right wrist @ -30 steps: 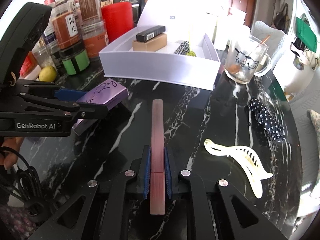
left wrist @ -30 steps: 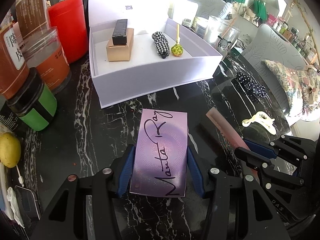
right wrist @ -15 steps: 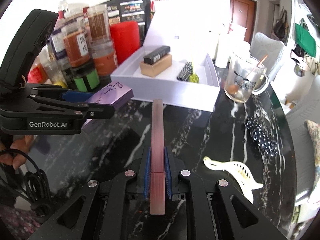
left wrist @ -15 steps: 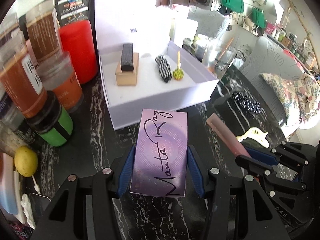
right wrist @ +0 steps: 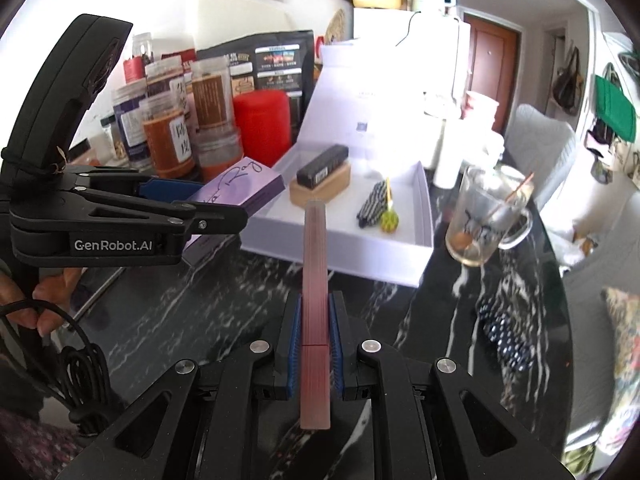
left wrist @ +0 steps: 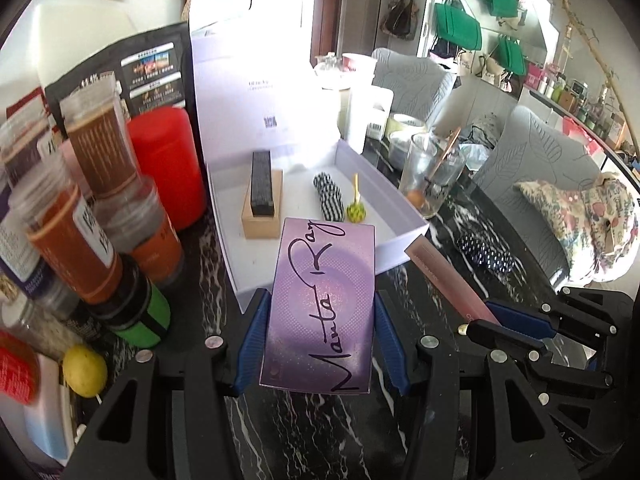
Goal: Organize rigid objects
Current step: 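Lift and carry the purple box and pink nail file toward the white box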
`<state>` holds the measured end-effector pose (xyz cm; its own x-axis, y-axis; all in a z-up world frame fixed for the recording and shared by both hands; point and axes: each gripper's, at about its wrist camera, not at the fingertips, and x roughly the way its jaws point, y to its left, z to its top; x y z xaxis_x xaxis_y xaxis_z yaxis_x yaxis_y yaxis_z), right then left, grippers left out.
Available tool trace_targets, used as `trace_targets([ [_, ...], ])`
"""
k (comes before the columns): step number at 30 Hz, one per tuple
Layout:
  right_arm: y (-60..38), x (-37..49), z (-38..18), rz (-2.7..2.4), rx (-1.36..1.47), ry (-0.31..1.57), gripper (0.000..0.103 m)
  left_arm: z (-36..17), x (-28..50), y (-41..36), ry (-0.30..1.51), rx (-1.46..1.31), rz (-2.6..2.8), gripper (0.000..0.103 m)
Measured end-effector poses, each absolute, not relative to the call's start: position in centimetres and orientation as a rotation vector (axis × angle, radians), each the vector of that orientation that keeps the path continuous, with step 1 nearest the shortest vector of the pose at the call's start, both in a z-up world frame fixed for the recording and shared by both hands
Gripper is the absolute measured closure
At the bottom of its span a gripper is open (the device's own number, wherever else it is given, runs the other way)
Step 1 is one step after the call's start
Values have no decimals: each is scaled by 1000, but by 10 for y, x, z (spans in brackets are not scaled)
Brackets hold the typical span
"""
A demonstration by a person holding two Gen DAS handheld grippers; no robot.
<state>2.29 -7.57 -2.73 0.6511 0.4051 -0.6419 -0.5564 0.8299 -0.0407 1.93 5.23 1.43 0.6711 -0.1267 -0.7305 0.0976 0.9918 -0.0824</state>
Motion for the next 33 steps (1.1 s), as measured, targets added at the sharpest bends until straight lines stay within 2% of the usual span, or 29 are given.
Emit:
trace_targets([
  [10, -73, 49, -10, 558, -247, 631, 90, 34, 47, 55, 774, -32, -123, 51],
  [33, -55, 141, 9, 510, -240, 608, 90, 42, 136, 85, 724, -36, -76, 51],
])
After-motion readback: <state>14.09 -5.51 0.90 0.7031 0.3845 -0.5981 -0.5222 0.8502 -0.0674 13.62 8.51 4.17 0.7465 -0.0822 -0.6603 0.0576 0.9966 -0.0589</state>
